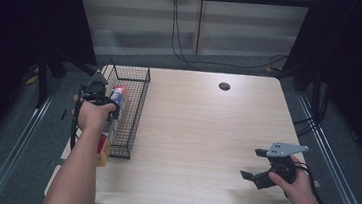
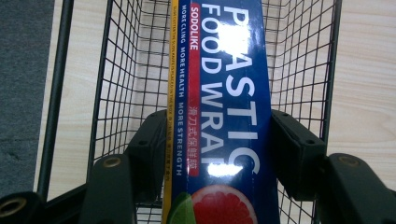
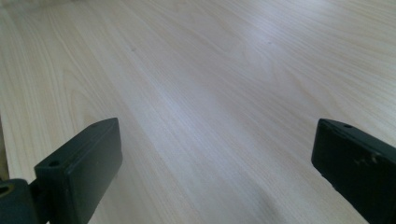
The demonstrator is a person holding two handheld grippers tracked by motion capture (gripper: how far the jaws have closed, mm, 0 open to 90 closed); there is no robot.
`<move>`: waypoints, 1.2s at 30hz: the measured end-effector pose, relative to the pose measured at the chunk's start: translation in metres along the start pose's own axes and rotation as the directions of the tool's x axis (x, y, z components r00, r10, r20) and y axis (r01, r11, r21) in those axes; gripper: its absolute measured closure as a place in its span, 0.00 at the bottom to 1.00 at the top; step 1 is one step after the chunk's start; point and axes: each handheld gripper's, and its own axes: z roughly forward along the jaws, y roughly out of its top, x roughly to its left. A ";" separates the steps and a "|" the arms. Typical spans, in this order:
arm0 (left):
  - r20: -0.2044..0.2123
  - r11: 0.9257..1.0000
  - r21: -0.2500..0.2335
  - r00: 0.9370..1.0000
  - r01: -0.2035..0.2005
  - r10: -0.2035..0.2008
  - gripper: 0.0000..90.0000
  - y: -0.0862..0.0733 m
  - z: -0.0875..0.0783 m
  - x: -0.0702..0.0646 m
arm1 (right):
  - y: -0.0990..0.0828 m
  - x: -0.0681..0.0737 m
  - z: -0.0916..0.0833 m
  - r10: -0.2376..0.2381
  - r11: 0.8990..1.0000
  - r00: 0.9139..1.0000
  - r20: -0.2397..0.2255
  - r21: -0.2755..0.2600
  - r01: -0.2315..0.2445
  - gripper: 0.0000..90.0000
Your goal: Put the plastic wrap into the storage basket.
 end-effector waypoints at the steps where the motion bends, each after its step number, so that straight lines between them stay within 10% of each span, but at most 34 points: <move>1: -0.003 1.000 -0.007 1.000 0.009 -0.009 0.48 0.000 0.001 -0.001 | 0.000 0.000 0.000 0.000 1.000 1.000 0.001 0.000 0.000 0.02; 36: 0.001 0.999 0.004 0.999 0.038 -0.038 0.47 0.002 0.006 0.005 | 0.000 0.000 0.001 -0.005 1.000 1.000 -0.002 0.010 0.005 0.02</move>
